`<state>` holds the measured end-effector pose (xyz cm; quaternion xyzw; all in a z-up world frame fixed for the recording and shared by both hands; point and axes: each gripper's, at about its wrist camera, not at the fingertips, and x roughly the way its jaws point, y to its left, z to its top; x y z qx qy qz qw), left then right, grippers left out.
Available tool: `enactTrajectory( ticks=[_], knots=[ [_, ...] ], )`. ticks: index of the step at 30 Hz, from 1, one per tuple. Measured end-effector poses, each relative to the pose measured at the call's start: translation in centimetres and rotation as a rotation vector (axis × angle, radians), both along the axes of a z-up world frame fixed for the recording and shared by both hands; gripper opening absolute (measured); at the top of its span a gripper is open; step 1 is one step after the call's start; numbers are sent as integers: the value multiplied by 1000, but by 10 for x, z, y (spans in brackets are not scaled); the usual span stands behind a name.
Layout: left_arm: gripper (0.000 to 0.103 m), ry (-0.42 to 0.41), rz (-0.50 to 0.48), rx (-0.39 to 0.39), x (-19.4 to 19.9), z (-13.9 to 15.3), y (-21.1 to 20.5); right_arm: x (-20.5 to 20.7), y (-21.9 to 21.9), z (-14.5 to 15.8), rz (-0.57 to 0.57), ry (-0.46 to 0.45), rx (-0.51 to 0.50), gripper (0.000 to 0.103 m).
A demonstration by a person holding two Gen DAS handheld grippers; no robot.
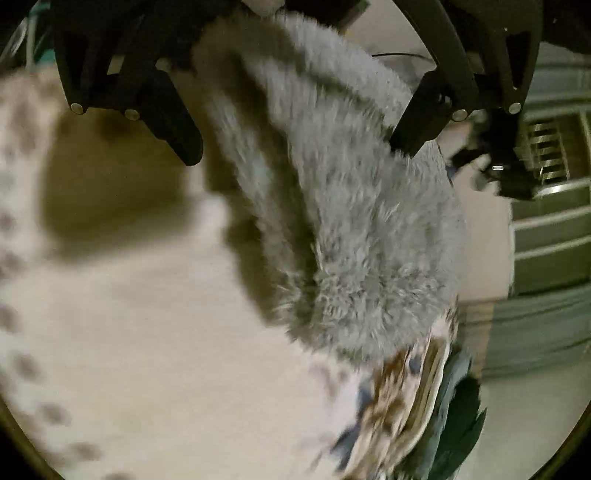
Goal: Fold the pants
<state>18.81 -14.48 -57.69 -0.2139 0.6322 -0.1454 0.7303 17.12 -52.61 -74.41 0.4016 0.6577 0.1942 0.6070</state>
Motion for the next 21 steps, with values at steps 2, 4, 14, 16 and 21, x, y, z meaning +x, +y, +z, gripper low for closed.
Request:
enactTrajectory(
  ticks=[2,4,14,16,21],
  knots=[
    [102,41,29,-56,-4,-25,10,8,9,-15,40,24,56,103],
    [102,58,80,-147,-6,-42,16,13,12,-21,54,15,88,103],
    [49,-36,13,-265,-3,-19,-7,10,18,8,-29,-51,114,46],
    [46,-39,18,-272,-3,-9,-7,6,16,24,-52,-75,115,43],
    [45,-70,4,-253,4,32,-6,-4,9,74,-57,-102,116,42]
  ],
)
